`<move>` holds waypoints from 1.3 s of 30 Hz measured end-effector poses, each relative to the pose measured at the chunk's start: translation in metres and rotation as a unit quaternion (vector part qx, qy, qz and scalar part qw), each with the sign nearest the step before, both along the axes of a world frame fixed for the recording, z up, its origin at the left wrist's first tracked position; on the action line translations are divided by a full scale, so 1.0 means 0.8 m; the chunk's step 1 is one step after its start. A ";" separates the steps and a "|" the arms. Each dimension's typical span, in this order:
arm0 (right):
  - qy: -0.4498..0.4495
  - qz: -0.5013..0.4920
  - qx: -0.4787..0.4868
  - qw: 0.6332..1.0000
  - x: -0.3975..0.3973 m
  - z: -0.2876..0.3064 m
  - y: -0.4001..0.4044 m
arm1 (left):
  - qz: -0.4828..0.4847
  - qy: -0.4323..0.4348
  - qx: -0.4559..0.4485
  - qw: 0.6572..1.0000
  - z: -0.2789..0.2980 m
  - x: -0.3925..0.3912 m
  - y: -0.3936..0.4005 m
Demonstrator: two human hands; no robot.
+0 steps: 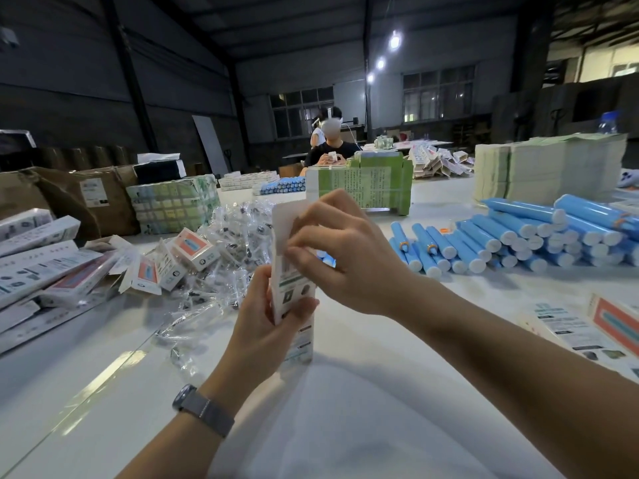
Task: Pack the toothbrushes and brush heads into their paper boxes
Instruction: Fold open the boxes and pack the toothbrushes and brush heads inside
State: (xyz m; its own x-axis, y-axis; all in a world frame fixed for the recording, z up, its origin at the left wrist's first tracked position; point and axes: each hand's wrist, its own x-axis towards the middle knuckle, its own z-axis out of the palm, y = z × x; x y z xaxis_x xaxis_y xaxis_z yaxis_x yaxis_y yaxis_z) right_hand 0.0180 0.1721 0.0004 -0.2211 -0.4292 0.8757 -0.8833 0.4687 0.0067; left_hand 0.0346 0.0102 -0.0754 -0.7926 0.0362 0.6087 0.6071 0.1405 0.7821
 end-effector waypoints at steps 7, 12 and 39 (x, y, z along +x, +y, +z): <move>-0.139 0.061 -0.093 0.984 0.001 0.002 -0.001 | -0.106 -0.032 0.015 0.994 -0.002 0.007 0.007; -0.230 0.106 -0.118 0.960 0.000 0.007 0.003 | -0.100 -0.076 0.080 0.989 0.001 0.002 0.005; -0.288 0.152 -0.106 0.940 -0.012 0.013 0.027 | -0.066 0.023 0.006 0.998 0.018 0.012 -0.004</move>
